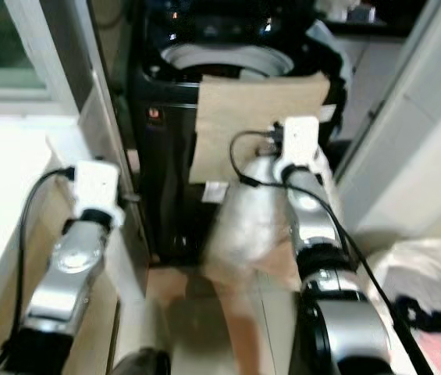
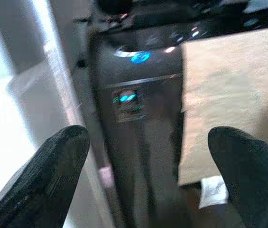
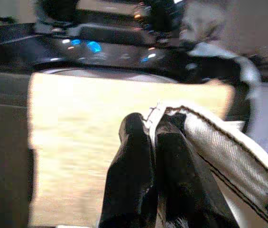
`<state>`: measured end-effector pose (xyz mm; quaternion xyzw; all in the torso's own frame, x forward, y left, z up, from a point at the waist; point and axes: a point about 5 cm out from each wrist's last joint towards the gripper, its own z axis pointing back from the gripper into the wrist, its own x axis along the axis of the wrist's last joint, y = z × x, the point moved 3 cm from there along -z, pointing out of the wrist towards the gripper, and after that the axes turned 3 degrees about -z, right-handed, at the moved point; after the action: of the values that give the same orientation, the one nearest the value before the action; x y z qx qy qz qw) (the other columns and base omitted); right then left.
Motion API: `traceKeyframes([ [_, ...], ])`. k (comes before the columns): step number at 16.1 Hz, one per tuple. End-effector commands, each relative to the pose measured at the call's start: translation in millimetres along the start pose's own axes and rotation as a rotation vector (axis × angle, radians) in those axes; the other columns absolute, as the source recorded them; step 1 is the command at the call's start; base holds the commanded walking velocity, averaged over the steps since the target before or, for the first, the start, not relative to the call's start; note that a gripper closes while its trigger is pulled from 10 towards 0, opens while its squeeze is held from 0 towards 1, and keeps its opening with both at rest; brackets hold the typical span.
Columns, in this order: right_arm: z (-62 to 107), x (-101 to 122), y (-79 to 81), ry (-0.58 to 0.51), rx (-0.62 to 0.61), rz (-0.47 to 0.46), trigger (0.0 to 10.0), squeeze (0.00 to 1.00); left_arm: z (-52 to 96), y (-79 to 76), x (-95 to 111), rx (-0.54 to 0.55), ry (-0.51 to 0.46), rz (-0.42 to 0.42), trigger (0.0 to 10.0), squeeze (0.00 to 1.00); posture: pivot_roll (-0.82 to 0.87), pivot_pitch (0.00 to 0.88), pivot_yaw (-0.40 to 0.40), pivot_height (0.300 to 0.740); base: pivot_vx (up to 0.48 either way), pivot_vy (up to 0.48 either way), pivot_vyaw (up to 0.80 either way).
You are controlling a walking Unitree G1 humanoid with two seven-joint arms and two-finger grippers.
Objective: Clothes washing
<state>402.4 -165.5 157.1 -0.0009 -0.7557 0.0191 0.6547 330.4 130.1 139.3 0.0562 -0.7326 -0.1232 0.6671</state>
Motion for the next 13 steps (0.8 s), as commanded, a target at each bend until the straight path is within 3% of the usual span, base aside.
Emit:
traceKeyframes([
  [1,-4.7,33,-4.4,-0.142,-0.023,0.030,10.0,0.00,-3.0,-0.4,3,-0.004,-0.011,-0.016,10.0,0.00,-0.03,0.000,-0.022,0.740,0.000,0.000,0.00],
  [3,-2.4,58,-1.3,-0.271,-0.031,0.017,10.0,0.00,-7.0,2.1,10,0.004,-0.034,-0.015,10.0,0.00,-0.04,0.000,-0.014,0.740,0.000,0.000,0.00],
  [7,3.6,56,-6.6,-0.278,-0.072,0.022,10.0,0.00,-13.2,4.9,33,0.033,-0.108,-0.015,10.0,0.00,-0.03,0.000,-0.026,0.740,0.000,0.000,0.00],
  [9,3.5,56,1.7,-0.278,-0.064,0.014,10.0,0.00,-17.4,-2.2,63,0.004,-0.206,0.000,10.0,0.00,-0.03,0.000,-0.030,0.740,0.000,0.000,0.00],
  [11,1.6,60,3.9,-0.288,-0.052,0.014,10.0,0.00,-16.4,-7.6,71,-0.029,-0.246,-0.009,10.0,0.00,-0.03,0.000,-0.026,0.740,0.347,0.000,0.00],
  [13,-5.3,79,5.5,-0.341,-0.038,0.029,10.0,0.00,-15.7,-16.7,78,-0.069,-0.282,-0.022,10.0,0.00,-0.03,0.000,-0.020,0.740,0.480,0.000,0.00],
])
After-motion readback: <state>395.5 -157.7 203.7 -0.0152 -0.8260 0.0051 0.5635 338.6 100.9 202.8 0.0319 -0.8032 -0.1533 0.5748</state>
